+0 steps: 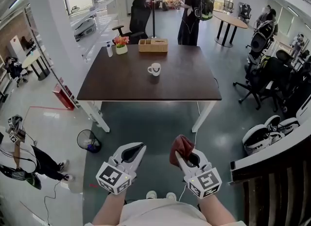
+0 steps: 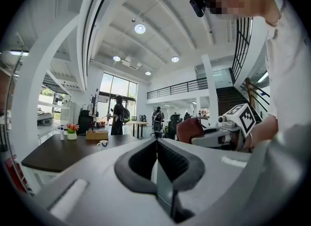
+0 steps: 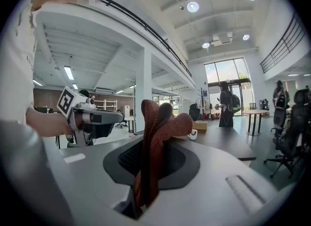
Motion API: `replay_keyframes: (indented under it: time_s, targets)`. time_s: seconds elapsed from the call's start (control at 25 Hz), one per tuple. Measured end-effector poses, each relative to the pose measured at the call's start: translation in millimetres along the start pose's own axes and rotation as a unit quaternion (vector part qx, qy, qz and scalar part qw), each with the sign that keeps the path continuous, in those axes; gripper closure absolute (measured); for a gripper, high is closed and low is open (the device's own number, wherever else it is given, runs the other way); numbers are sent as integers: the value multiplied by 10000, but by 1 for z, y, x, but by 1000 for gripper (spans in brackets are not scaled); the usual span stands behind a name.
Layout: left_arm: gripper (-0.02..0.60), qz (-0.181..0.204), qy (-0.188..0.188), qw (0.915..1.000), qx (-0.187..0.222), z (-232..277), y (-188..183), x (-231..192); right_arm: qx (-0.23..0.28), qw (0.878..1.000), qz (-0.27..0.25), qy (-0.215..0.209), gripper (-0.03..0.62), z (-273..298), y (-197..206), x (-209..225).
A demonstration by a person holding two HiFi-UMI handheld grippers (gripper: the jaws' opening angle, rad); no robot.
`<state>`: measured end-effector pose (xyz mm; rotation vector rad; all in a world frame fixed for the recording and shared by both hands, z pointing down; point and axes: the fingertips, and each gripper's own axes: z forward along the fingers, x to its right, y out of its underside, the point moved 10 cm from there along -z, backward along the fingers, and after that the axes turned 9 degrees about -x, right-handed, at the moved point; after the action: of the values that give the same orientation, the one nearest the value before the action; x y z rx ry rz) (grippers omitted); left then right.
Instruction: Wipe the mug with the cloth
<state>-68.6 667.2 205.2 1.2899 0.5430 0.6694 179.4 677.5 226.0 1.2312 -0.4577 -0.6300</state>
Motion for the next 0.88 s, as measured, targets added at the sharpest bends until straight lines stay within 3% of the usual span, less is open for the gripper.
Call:
replay_keyframes:
  time_s: [0.6,0.88]
  targets:
    - [581,-73,117,9999,-3,-18,18,-53,57,9996,-81,278,513,51,-12,-16]
    - [581,-174,123,9998,-58,11,35,-100,12,9999,-75,117,513,103,-7,16]
